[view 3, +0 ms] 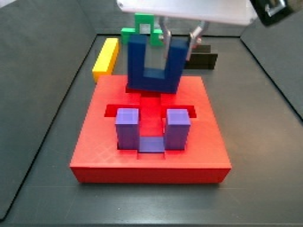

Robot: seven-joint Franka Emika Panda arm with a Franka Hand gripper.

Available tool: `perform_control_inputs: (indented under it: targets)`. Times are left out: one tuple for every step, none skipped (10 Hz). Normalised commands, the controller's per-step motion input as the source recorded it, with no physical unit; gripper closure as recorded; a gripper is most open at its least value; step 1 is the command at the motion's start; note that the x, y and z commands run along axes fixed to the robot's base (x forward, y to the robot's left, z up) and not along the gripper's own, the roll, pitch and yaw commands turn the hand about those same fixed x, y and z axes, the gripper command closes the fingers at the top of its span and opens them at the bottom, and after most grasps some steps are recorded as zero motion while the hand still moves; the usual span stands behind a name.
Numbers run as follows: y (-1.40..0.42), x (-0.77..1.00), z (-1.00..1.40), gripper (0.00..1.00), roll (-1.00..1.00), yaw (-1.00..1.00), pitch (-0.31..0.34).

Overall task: Pick up the blue object. Move up. Place the blue object on the fixture. Regrasp the blue object. Move to above the board. Insert the blue object.
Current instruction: Insert the blue object.

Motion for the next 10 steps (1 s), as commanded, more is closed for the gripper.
perform_control_inputs:
  targets:
    - [0.04, 0.00, -0.23, 1.00, 0.00, 0.08, 0.010]
    - [0.10, 0.00, -0.16, 1.00, 0.00, 0.11, 0.000]
    - [0.26, -0.01, -0.08, 1.00, -0.02, 0.11, 0.000]
    - [0.37, -0.05, -0.07, 1.00, -0.13, 0.15, -0.019]
    - [0.29, -0.09, 0.00, 1.00, -0.18, 0.08, -0.107]
    - [0.00, -0.35, -0.10, 1.00, -0.14, 0.00, -0.260]
    - [0.00, -0.44, 0.00, 1.00, -0.05, 0.03, -0.349]
    - [0.00, -0.22, 0.19, 1.00, 0.00, -0.09, -0.154]
    - [0.00, -0.13, 0.29, 1.00, 0.07, -0.23, -0.060]
    - [-0.01, -0.13, 0.35, 1.00, 0.16, -0.28, -0.044]
